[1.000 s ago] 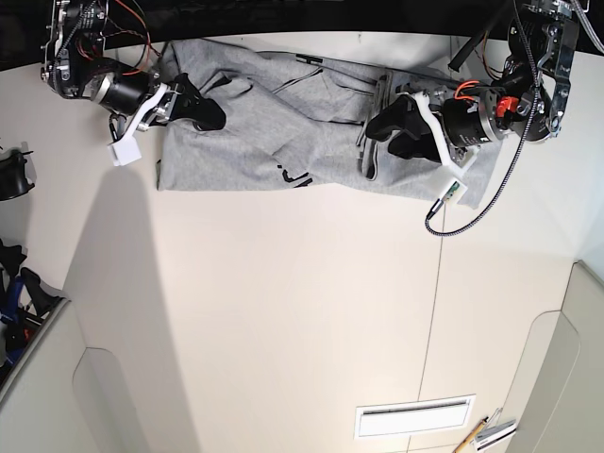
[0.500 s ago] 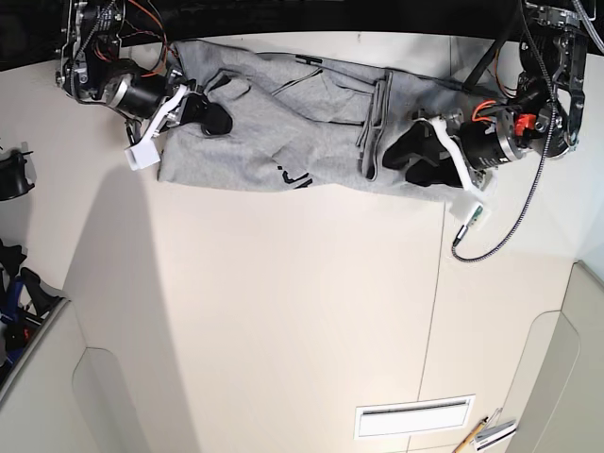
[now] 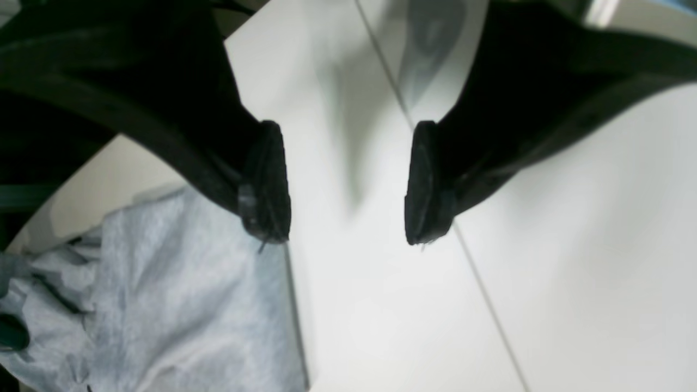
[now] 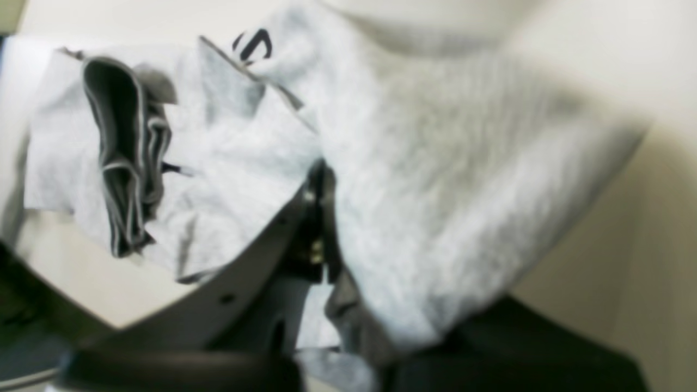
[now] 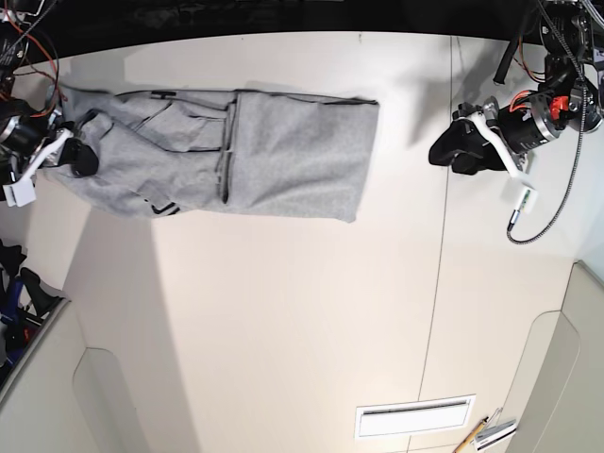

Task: Fold the T-shirt properly
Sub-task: 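Grasp the folded bundle with the right gripper and flip it over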

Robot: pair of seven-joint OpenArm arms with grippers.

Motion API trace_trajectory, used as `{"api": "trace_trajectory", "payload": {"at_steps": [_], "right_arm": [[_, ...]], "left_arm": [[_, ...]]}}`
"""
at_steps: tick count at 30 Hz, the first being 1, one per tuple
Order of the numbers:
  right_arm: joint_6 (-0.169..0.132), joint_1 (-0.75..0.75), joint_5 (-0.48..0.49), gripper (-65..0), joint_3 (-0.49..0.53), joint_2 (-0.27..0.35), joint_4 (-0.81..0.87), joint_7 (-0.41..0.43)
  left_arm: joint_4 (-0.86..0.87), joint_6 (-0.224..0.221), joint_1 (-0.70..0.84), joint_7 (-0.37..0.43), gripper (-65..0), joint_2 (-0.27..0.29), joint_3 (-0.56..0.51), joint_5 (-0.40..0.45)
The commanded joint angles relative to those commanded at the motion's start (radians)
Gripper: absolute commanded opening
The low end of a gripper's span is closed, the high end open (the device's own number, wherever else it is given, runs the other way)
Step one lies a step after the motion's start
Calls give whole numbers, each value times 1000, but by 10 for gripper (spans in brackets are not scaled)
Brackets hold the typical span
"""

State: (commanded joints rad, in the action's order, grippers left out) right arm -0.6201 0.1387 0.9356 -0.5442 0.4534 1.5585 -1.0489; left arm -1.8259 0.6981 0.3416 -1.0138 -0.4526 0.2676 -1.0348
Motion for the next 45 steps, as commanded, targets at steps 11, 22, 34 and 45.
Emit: {"api": "trace_trajectory", "payload": {"at_steps": [11,22,34,45], "right_arm": [[6,-2,34,-650,35,-26,340,-32],[15,-107,-107,-650,494,-153,347,-32],[41,-139,-414,-320,942,-263,347,117],[48,-199,-467,-321,1011,-375,353,114]], "left_arm": [[114,0,13,0,-279,235,-8,24],[214,0,5,30,-279,286,-33,30],[214,0,5,29,-279,286,-33,29],[211,0,5,-34,-279,207,-29,-92]]}}
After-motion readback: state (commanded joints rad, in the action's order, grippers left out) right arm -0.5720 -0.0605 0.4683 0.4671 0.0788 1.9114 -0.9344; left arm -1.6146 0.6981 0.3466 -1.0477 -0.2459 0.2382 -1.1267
